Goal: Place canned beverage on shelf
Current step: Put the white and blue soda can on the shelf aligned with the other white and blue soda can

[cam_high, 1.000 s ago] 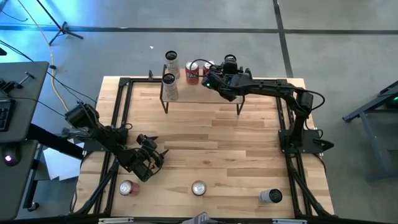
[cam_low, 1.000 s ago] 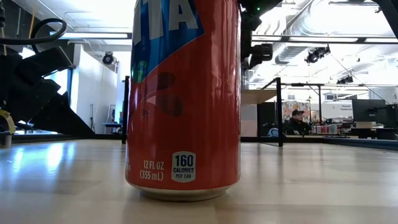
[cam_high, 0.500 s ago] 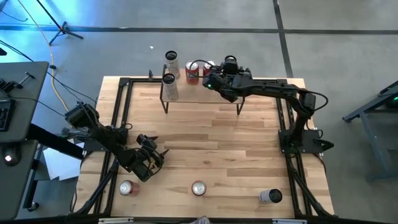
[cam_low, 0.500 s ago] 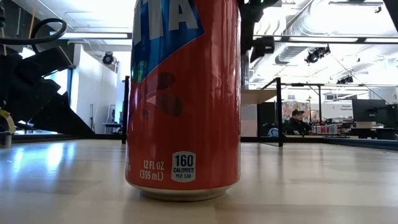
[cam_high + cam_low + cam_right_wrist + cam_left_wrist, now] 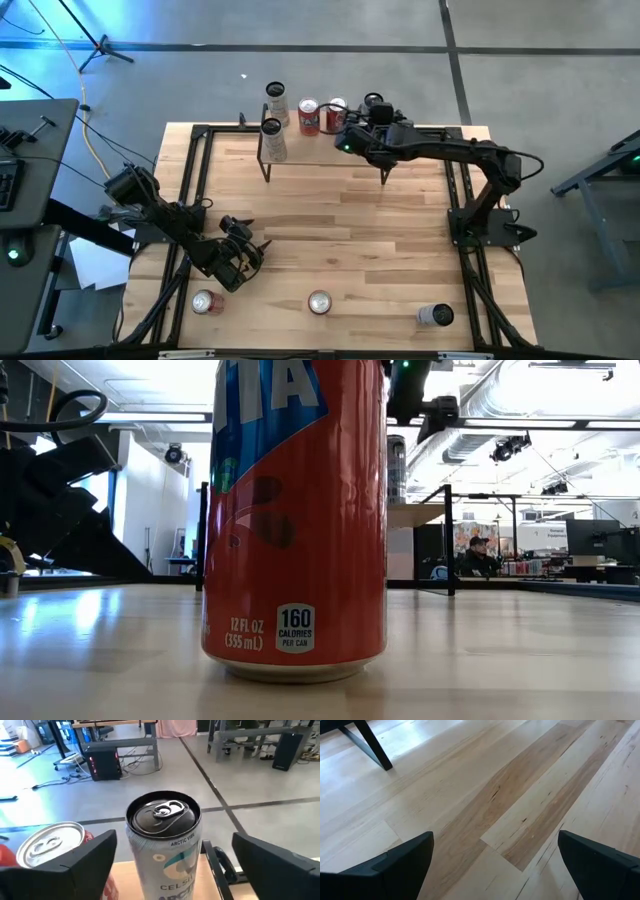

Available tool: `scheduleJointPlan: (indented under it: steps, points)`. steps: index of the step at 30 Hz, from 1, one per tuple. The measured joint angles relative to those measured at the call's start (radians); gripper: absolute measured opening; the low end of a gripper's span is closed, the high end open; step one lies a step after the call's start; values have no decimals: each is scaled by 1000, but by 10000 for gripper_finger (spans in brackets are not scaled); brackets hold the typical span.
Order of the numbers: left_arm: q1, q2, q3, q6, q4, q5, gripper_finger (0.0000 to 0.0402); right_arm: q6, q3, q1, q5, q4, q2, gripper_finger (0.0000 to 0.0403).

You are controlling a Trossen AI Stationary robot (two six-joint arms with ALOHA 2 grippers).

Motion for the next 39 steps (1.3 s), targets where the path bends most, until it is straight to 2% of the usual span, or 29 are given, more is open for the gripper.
scheduleJointPlan:
  steps: [6,16,21,24,33,36,39]
  points:
    - [0,0,0,-3,5,6,400,-5,0,-11,-88,6,0,394]
    - [0,0,0,-3,5,6,400,-12,0,15,-84,-44,0,400]
    - [0,0,0,-3,6,8,400,193,0,66,-64,-222,0,400]
    - [0,0,0,-3,6,25,400,336,0,109,-102,-351,-2,400]
    - [0,0,0,4,15,136,400,657,-1,312,-487,-674,-90,400]
    - [0,0,0,4,19,151,400,598,-2,369,-737,-666,-137,400]
    - [0,0,0,4,25,152,400,605,-2,420,-967,-674,-172,400]
